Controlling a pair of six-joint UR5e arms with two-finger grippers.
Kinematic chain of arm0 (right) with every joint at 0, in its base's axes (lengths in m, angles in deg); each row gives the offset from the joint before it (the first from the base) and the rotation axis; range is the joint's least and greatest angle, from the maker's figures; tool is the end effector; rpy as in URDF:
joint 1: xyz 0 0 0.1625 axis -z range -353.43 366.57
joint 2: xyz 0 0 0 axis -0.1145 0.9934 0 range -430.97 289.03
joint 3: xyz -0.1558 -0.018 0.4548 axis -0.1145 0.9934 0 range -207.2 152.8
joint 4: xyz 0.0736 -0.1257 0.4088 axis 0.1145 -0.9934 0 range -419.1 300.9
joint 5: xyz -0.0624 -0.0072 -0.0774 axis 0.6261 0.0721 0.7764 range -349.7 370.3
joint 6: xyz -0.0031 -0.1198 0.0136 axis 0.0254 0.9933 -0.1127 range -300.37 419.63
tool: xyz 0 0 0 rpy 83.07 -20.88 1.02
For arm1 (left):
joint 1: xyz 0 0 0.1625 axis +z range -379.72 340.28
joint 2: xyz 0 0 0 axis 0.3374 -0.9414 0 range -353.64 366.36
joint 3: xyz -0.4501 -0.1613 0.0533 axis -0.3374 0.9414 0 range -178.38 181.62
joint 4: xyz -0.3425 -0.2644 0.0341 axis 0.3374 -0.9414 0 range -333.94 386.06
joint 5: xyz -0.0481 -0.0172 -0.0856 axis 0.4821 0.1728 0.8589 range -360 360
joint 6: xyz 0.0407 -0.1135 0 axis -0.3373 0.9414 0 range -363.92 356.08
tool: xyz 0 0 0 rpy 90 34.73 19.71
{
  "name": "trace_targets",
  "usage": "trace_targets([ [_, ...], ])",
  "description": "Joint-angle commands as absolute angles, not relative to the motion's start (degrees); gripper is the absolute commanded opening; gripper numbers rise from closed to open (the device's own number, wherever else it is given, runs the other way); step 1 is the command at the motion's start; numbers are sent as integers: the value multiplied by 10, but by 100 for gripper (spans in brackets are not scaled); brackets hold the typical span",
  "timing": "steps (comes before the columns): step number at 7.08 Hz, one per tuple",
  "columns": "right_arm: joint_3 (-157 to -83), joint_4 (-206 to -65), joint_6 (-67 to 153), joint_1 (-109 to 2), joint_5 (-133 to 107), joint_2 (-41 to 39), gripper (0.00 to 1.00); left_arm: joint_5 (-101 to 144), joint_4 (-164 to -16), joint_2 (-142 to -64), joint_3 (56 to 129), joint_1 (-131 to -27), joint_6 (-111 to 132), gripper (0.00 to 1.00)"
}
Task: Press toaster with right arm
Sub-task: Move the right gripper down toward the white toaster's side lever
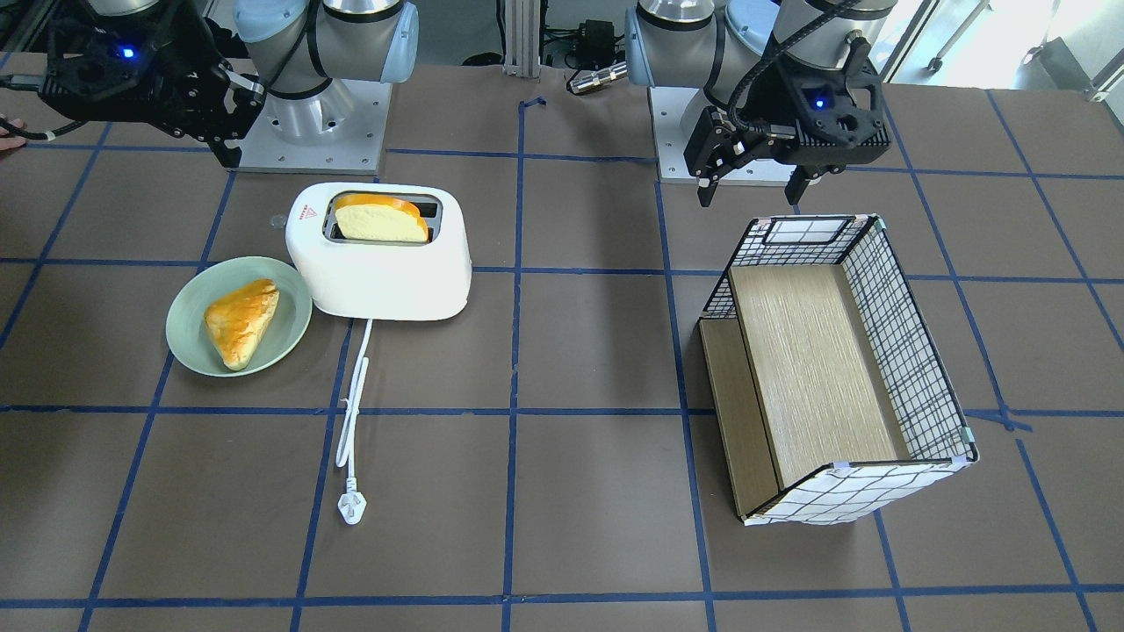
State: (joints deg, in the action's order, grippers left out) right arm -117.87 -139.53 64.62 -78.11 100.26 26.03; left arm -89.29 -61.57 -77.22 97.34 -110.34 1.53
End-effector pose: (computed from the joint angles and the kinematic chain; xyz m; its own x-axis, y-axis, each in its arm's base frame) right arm 0.0917 -0.4550 0.5595 -1.0000 0.0060 -0.0056 0.0057 0.9984 0.0563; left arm -0.1398 -0.4637 0.5305 -0.9964 -0.0834 0.0173 -0.0842 0.9951 -0.0521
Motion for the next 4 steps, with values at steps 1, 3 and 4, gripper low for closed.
trace_targets([
  [1,-1180,-1393,671,-741,1001,261,0,-893,-616,-772,974,-1103,15,100],
  [3,-1181,-1390,675,-732,994,261,0,-893,-616,-772,973,-1103,15,100],
  [4,-1185,-1386,674,-731,968,261,0,-893,-616,-772,974,-1103,15,100],
])
